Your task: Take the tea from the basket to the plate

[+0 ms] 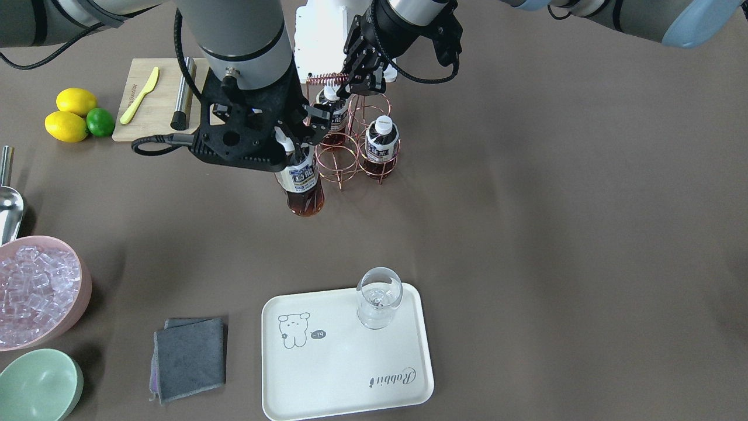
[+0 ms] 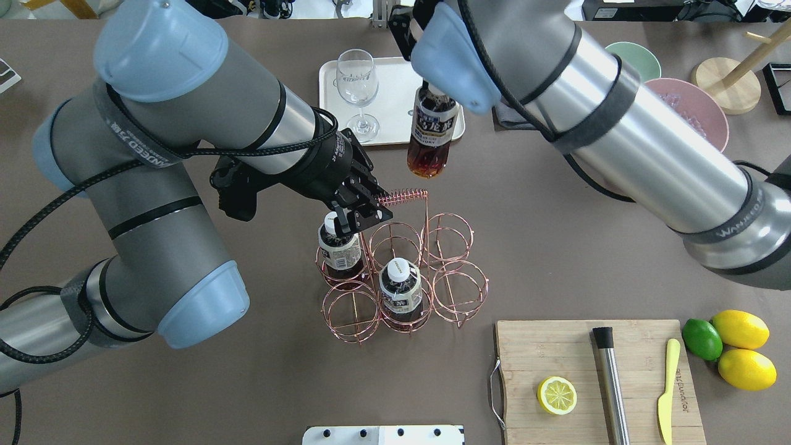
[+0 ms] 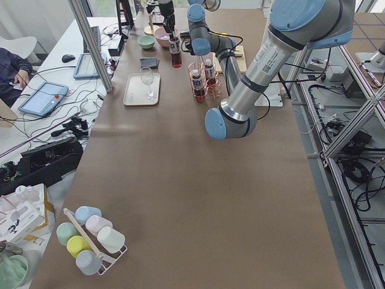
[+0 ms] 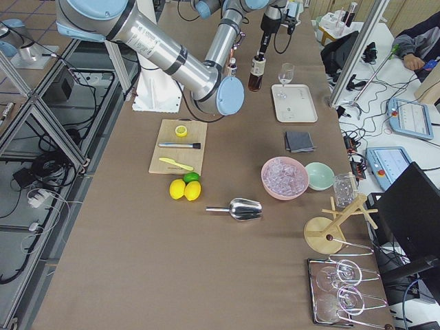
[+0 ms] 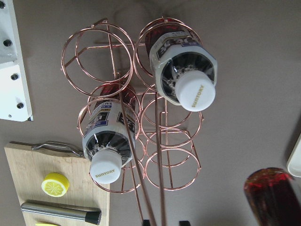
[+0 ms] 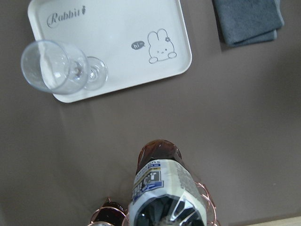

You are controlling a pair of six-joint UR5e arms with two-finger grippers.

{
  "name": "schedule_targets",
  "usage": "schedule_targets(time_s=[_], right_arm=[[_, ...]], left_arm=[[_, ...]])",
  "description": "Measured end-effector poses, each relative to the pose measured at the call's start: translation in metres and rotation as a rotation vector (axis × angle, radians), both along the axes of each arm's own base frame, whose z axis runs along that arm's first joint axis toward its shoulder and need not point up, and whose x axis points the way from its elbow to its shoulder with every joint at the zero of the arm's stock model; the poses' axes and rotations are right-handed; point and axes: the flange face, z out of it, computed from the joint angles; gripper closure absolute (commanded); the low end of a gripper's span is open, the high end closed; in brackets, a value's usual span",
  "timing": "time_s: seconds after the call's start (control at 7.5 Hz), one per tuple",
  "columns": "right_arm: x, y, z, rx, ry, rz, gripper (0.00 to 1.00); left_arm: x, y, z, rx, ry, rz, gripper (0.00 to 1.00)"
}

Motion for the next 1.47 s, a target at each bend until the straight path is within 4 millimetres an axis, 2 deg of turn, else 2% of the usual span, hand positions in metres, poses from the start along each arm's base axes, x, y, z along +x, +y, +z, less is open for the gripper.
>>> schedule_targets(time_s=[0.13, 0.27, 0.53, 0.67, 0.93, 1.07, 1.33, 1.47], right_arm=[[0.002, -0.036, -0.003, 0.011, -0.016, 0.001, 1.00], [-0.004, -0.067, 0.005, 0.027, -0.028, -0.002, 1.00], [-0.031, -0.124, 0.046, 0.057, -0.038, -0.010, 1.00], [-0.041, -0.141, 0.067, 0.069, -0.037, -0.009, 1.00], [-0.053, -0.163, 0.098, 0.085, -0.025, -0.005, 1.00], [-0.056, -0.170, 0.106, 0.096, -0.017, -0.003, 1.00], [-0.062, -0.181, 0.109, 0.121, -0.007, 0.004, 1.00], [-0.065, -0.186, 0.111, 0.136, -0.002, 0.009, 1.00]], left_arm=[[0.000, 0.000, 0.000, 0.000, 0.000, 0.000, 1.00], [0.000, 0.000, 0.000, 0.000, 0.000, 0.002, 1.00], [-0.009, -0.002, -0.006, -0.008, 0.014, 0.026, 1.00], [-0.015, -0.004, -0.011, -0.011, 0.023, 0.037, 1.00], [-0.026, -0.004, -0.020, -0.010, 0.038, 0.041, 1.00], [-0.037, -0.006, -0.024, -0.013, 0.044, 0.042, 1.00], [-0.069, -0.021, -0.024, -0.025, 0.055, 0.036, 1.00], [-0.088, -0.031, -0.015, -0.020, 0.053, 0.023, 1.00]])
